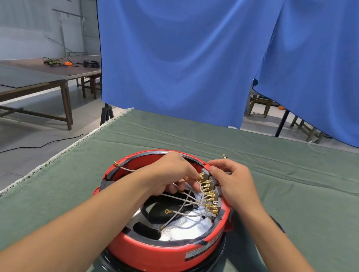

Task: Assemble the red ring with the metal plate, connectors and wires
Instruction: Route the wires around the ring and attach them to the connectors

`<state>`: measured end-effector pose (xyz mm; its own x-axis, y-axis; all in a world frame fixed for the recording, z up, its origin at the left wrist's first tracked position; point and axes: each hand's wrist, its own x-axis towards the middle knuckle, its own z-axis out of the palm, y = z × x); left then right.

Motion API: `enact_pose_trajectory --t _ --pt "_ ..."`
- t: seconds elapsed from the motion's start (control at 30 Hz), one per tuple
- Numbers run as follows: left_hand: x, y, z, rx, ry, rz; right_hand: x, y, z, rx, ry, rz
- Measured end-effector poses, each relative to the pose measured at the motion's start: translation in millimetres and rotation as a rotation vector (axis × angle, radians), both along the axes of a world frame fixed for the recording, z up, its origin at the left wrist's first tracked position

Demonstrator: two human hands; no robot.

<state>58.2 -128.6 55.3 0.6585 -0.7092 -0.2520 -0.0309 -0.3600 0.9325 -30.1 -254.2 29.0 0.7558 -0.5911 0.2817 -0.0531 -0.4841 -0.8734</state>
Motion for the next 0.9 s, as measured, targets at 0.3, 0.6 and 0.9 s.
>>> enact_pose_trajectory --t 0.3,0.6,0.9 --pt "1.3 -3.7 3.6 0.048 -0.129 -0.009 0.2 0.7 0.6 0.01 0.007 -0.018" --pt "6.9 -3.0 2.0 0.023 -0.011 0.024 -1.6 1.1 1.5 0.02 0.014 -0.019" --pt "9.4 -6.3 2.4 0.033 0.091 -0.032 -1.1 2.0 1.6 0.003 0.029 -0.021"
